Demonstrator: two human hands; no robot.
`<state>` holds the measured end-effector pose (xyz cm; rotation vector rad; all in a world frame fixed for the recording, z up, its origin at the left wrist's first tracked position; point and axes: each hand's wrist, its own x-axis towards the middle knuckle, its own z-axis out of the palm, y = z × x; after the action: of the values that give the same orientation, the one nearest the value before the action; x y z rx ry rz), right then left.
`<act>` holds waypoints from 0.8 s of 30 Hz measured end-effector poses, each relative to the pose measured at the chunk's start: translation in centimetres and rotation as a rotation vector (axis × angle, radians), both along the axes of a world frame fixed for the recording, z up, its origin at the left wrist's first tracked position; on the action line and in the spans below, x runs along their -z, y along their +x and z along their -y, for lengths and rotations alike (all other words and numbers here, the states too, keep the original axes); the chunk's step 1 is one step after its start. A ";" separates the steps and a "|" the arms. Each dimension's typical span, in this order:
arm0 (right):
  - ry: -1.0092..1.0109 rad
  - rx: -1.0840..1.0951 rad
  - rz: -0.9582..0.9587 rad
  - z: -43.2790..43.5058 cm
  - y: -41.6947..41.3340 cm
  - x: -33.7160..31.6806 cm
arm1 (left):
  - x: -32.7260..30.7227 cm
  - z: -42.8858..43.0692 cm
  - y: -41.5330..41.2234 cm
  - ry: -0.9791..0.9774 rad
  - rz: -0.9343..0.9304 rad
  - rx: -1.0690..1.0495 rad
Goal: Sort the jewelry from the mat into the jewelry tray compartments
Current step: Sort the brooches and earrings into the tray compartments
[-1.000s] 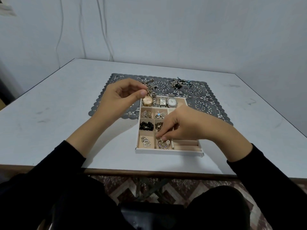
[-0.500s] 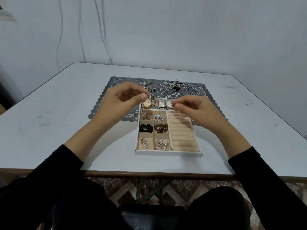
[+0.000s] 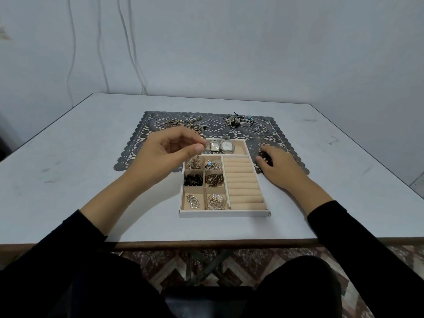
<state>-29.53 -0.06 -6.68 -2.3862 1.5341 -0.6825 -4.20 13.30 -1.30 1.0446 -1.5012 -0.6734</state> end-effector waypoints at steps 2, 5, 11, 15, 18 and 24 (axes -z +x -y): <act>0.006 0.000 -0.019 0.1 0.0 0.3 | 0.0 -0.3 -0.2 0.011 0.031 0.022; -0.014 -0.010 -0.018 0.2 0.1 0.4 | 0.3 -0.8 -0.2 0.033 0.067 0.084; -0.028 -0.013 -0.025 0.2 0.1 0.4 | 1.0 -2.0 0.8 0.120 0.161 0.155; -0.029 -0.014 -0.030 0.1 0.2 0.3 | 0.8 -2.5 1.3 0.162 0.218 0.192; -0.030 -0.011 -0.025 0.2 0.1 0.4 | 0.6 -2.6 1.6 0.194 0.286 0.223; -0.040 -0.016 -0.025 0.1 0.1 0.2 | 0.4 -2.5 1.8 0.177 0.604 0.257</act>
<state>-29.44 -0.16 -6.91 -2.4424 1.5241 -0.6890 -2.40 15.85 -1.69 1.2730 -2.1552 -0.7135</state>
